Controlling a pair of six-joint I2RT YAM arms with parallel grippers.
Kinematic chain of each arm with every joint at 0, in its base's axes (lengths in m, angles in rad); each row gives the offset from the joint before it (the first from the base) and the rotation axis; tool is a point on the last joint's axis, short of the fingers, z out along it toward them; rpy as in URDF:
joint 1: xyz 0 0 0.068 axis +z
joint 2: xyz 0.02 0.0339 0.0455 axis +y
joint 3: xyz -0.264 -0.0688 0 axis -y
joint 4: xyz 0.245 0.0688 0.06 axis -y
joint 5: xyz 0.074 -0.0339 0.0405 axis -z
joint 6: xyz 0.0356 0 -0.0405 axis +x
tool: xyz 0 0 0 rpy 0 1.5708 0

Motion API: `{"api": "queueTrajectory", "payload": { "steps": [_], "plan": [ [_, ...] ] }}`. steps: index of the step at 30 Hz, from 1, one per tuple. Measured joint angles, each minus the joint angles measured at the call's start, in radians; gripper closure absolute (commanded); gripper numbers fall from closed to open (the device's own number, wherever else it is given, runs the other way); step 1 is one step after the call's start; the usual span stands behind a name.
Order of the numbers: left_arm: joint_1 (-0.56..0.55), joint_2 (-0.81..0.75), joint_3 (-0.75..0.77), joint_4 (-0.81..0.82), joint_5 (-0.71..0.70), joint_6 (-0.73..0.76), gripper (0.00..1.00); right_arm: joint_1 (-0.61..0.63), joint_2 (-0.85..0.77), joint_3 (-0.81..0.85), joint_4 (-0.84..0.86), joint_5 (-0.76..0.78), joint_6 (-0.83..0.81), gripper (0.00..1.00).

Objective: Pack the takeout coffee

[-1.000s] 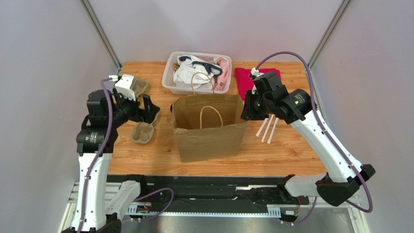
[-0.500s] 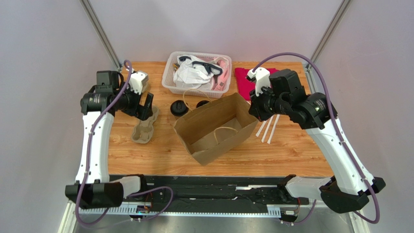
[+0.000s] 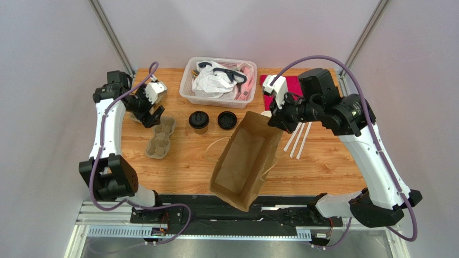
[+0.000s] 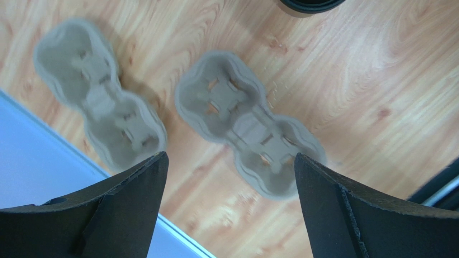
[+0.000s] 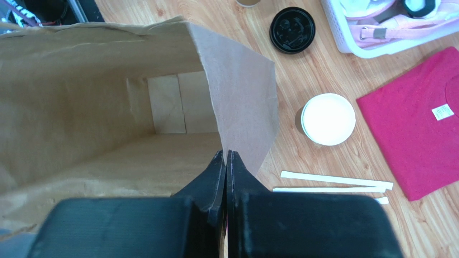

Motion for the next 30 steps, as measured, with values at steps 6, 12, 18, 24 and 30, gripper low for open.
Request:
{"api": "queueTrajectory", "payload": {
  "steps": [6,12,18,24,30],
  "plan": [
    [0.002,0.246,0.097,-0.002,0.08,0.278,0.16,-0.002,0.066,0.075,-0.029,-0.032,-0.059,1.0],
    [0.003,0.388,0.139,0.003,0.097,0.447,0.21,-0.003,0.129,0.21,-0.037,-0.064,-0.108,1.0],
    [-0.003,0.45,0.141,0.026,0.072,0.548,0.24,-0.003,0.163,0.248,-0.038,-0.073,-0.117,1.0],
    [-0.014,0.521,0.163,0.055,0.033,0.579,0.25,-0.002,0.193,0.25,-0.035,-0.038,-0.082,1.0],
    [-0.028,0.546,0.164,0.077,-0.001,0.593,0.26,0.002,0.195,0.25,-0.033,0.0,-0.031,1.0]
  ]
}}
